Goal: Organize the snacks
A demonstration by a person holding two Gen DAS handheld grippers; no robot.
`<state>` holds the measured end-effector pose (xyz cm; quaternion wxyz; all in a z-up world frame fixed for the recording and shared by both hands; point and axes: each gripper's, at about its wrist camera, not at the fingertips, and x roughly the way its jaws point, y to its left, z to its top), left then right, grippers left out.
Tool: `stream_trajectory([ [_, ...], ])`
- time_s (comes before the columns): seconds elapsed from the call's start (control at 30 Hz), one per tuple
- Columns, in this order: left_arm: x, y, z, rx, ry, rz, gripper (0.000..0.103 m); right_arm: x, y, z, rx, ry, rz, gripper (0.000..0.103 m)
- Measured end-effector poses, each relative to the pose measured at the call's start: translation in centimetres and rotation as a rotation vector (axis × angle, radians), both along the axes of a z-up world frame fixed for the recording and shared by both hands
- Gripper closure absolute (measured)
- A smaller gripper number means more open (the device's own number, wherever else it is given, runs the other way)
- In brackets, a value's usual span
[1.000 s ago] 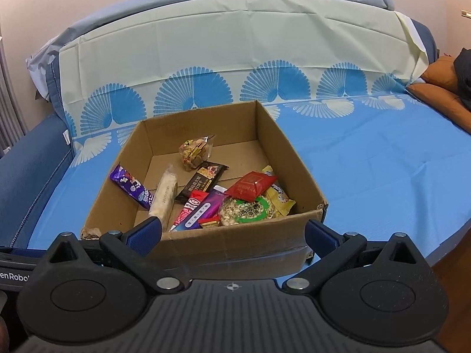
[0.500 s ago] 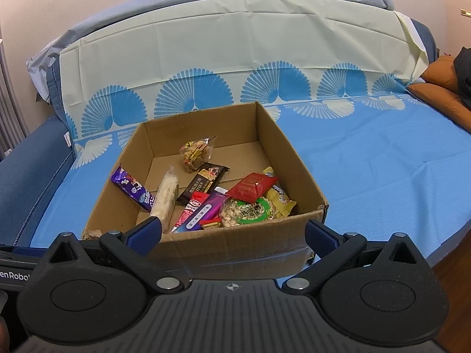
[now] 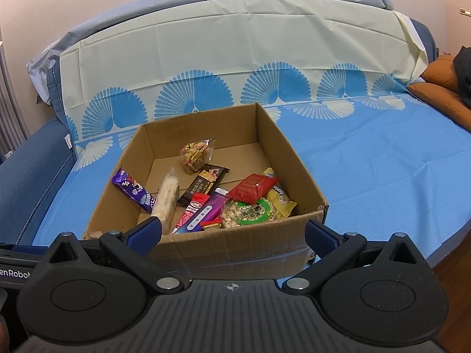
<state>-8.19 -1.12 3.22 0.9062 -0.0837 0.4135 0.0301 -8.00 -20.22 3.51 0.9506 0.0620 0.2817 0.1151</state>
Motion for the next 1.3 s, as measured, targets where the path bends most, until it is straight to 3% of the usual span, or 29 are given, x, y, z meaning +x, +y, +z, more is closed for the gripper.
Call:
stream_trajectory([
  [1.3,0.07,-0.14,0.21,0.015,-0.012,-0.017,0.000,0.08,-0.13,0.03,0.006,-0.001,0.000,0.001],
])
